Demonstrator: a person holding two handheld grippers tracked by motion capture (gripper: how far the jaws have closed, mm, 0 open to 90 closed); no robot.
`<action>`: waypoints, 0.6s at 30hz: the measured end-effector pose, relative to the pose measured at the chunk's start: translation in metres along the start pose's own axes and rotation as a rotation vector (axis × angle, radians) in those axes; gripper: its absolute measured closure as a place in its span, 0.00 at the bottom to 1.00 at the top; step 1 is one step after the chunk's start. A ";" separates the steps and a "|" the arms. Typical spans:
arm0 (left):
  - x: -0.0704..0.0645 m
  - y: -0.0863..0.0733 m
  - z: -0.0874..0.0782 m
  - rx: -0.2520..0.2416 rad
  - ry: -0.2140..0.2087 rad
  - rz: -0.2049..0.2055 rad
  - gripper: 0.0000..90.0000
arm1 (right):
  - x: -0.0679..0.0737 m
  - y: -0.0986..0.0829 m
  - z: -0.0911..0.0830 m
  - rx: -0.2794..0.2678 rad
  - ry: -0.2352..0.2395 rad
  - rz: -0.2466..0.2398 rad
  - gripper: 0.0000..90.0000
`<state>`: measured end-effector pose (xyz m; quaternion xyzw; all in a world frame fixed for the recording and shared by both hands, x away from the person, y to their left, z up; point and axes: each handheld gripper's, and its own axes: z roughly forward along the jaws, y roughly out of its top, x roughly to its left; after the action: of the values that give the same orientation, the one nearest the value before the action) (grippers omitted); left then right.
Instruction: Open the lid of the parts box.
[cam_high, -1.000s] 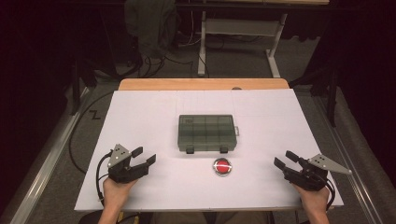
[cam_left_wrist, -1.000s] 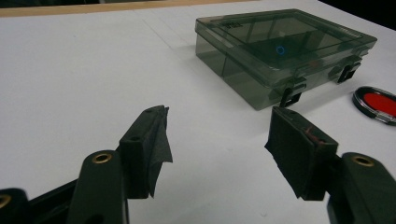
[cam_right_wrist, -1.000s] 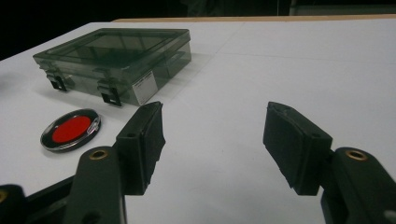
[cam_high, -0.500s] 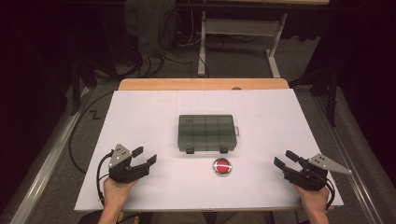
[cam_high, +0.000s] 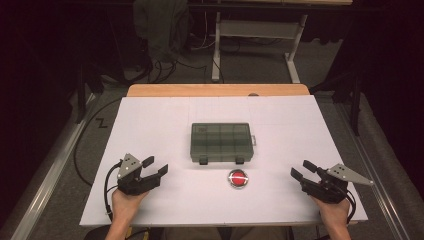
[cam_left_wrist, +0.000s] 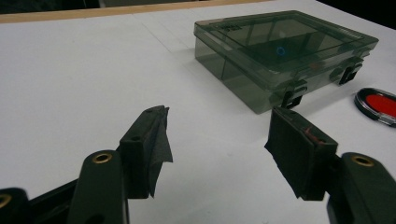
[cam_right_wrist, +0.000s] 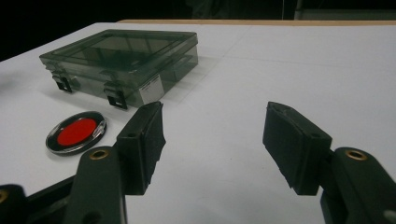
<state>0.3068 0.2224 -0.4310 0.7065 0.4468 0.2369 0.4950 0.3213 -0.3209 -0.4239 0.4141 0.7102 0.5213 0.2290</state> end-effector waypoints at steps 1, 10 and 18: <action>0.000 0.000 0.000 0.002 0.001 0.003 0.43 | 0.000 0.000 0.000 0.000 0.001 -0.003 0.45; -0.003 0.002 0.003 0.000 -0.008 0.006 0.43 | 0.003 0.001 0.001 -0.005 0.010 -0.009 0.46; -0.003 0.005 0.006 -0.005 -0.015 0.000 0.44 | 0.004 0.002 0.003 -0.011 0.015 -0.004 0.46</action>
<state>0.3117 0.2165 -0.4288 0.7070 0.4425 0.2329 0.5000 0.3223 -0.3152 -0.4229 0.4076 0.7099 0.5277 0.2268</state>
